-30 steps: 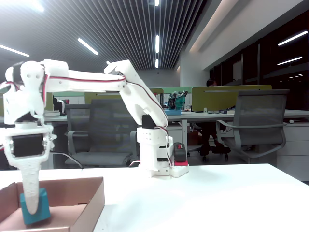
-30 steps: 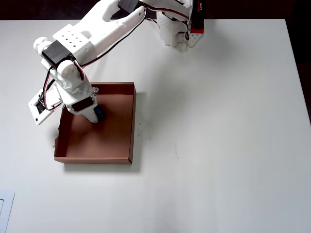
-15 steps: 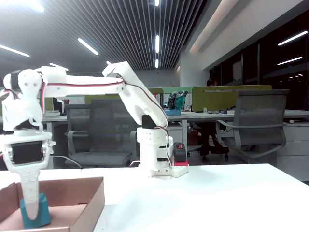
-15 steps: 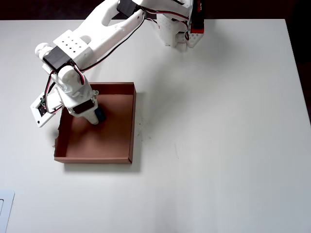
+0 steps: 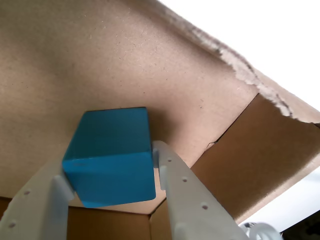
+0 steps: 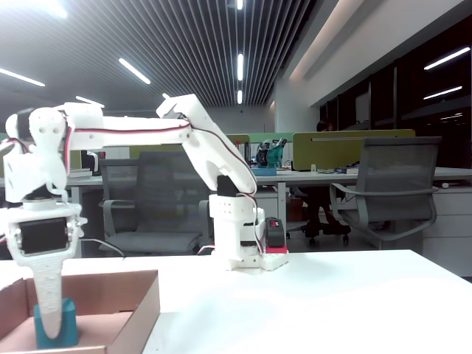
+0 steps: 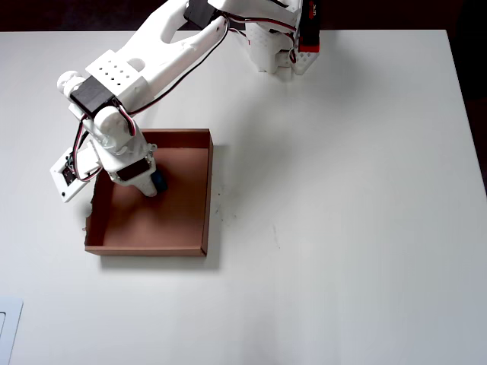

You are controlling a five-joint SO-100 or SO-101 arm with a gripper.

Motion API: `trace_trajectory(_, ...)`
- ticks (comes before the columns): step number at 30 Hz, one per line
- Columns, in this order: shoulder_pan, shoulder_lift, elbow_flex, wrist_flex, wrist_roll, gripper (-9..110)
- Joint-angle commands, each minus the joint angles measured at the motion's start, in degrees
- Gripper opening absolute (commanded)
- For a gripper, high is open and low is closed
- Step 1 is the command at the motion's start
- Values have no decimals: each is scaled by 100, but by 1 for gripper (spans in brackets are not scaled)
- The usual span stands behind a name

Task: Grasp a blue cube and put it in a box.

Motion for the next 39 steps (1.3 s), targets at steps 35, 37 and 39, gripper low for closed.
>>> trace_trajectory(35, 158, 2505, 316, 633, -501, 27)
trace_trajectory(37, 149, 2830, 404, 694, -598, 27)
trace_trajectory(39, 105, 3129, 475, 756, -642, 27)
